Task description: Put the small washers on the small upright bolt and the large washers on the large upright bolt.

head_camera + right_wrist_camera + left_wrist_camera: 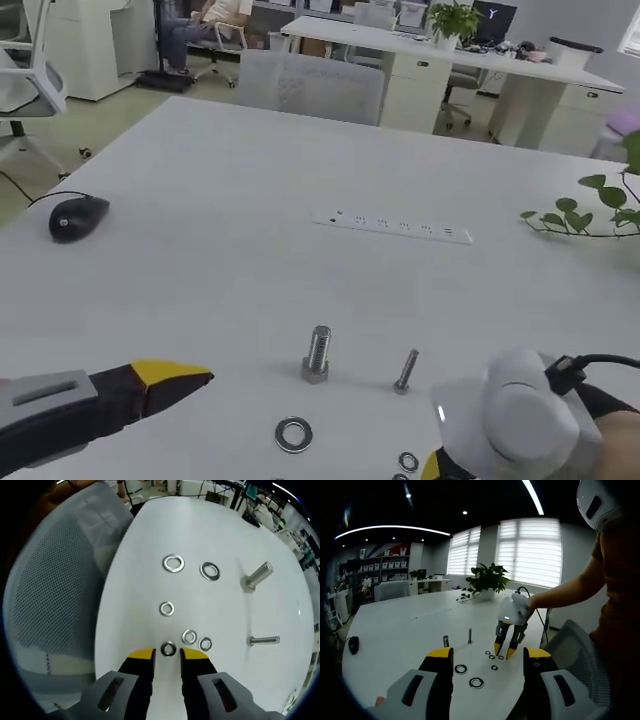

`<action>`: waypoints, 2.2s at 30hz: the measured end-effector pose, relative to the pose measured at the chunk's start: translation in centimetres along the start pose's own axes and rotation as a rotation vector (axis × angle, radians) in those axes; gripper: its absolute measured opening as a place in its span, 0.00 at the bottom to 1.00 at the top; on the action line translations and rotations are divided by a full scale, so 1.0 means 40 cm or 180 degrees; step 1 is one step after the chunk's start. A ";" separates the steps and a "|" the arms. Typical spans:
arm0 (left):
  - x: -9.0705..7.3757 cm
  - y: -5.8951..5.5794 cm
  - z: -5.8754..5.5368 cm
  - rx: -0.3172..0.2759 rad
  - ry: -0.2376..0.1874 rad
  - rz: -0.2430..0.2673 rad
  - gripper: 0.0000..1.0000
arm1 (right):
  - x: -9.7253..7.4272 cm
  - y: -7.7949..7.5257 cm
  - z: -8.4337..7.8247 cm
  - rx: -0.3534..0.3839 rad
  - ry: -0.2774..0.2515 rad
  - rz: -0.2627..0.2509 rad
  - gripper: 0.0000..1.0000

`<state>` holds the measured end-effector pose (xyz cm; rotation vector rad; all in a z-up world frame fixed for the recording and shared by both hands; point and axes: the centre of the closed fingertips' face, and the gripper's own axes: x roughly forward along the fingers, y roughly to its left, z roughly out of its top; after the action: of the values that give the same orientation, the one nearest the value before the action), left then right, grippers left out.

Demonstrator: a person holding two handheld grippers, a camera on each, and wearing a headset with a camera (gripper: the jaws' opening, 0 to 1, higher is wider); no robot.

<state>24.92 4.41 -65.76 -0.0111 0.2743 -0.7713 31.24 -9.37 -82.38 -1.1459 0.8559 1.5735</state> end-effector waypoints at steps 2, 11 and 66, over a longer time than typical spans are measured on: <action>0.001 -0.002 0.000 0.0006 0.0001 -0.0005 0.55 | 0.000 -0.002 -0.001 -0.0029 0.0019 -0.0005 0.21; -0.004 -0.003 0.000 0.0003 0.0001 0.0003 0.55 | 0.003 -0.003 0.005 -0.0090 0.0029 -0.0025 0.15; -0.002 -0.016 -0.007 -0.0010 0.0078 -0.0028 0.55 | -0.199 -0.299 0.035 0.0078 -0.0003 -0.0607 0.12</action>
<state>24.35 4.05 -65.95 -0.0057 0.2989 -0.7803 42.99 -7.10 -74.32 -1.1733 0.7403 1.4035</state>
